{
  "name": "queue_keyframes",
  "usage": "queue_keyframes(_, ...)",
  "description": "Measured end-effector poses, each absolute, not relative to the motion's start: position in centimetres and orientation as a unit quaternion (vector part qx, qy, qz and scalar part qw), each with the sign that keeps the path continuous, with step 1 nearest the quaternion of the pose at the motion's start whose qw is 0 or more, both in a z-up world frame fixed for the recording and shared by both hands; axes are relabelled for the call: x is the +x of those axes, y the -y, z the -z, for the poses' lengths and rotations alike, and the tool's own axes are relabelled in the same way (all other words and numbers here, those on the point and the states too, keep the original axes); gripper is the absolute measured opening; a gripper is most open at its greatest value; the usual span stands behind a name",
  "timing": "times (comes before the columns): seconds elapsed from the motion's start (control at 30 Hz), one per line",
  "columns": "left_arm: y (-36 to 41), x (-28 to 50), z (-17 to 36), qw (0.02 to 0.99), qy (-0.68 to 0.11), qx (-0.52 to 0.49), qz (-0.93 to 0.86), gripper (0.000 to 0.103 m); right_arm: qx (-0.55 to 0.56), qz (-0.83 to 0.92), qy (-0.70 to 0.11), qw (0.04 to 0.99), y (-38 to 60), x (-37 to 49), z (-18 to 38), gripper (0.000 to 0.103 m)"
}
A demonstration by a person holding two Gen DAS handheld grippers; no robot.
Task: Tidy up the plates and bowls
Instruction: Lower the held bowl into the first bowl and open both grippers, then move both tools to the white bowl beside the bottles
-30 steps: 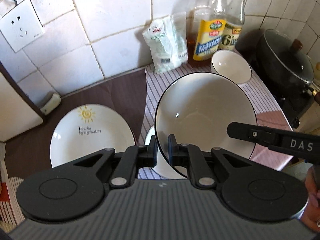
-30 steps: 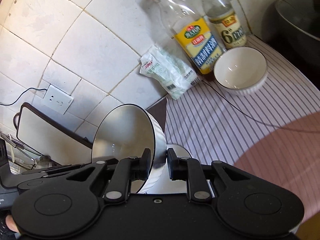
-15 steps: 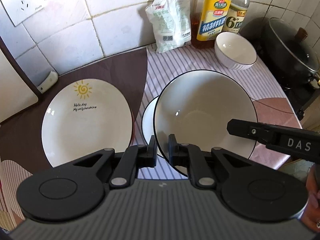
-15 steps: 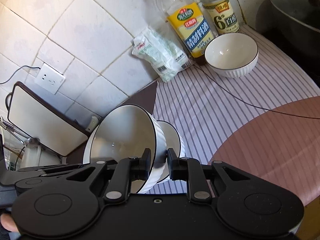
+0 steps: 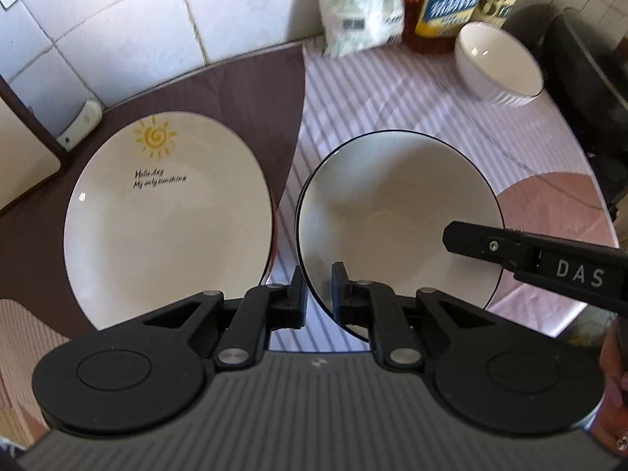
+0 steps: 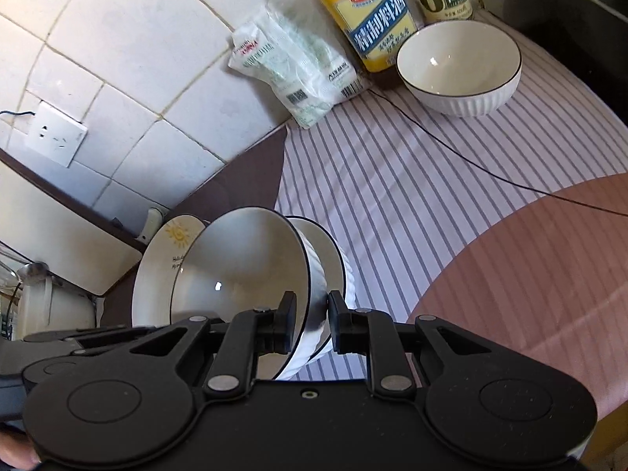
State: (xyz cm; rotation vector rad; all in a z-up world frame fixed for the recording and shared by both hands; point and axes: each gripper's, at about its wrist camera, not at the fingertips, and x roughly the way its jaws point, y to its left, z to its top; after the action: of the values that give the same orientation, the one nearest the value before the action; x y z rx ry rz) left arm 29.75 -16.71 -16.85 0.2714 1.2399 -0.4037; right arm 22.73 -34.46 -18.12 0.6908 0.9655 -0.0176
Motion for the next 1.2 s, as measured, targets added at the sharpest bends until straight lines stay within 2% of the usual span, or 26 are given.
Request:
queue_keyframes(0.37,17.2,31.1,18.1,0.767,-0.606,0.115,0.179,0.013,0.279,0.011,-0.468,0.838,33.5,24.2,18.6,0.022)
queue_keyframes(0.47,17.1,31.5,18.5,0.759,-0.617,0.104,0.182,0.016,0.245,0.009,-0.471,0.847,32.7,24.7,18.3,0.022)
queue_keyframes(0.87,16.2,32.1,19.4,0.747,-0.637,0.053,0.184,0.017,0.145,0.013,-0.452,0.88,31.4,25.4,17.6,0.024)
queue_keyframes(0.93,16.1,32.1,19.5,0.748,-0.638,0.049,0.179,0.017,0.164,0.002,-0.449,0.879,31.9,25.2,17.7,0.029)
queue_keyframes(1.0,15.9,32.0,19.4,0.749,-0.638,0.046,0.175,0.018,0.187,0.001,-0.446,0.875,32.5,25.1,17.9,0.029)
queue_keyframes(1.13,16.1,31.4,18.2,0.753,-0.63,0.069,0.179,0.021,0.182,0.005,-0.444,0.877,33.0,24.7,17.7,0.03)
queue_keyframes(1.2,16.4,30.8,17.3,0.756,-0.623,0.089,0.181,0.029,0.18,0.003,-0.441,0.879,33.4,24.3,17.3,0.032)
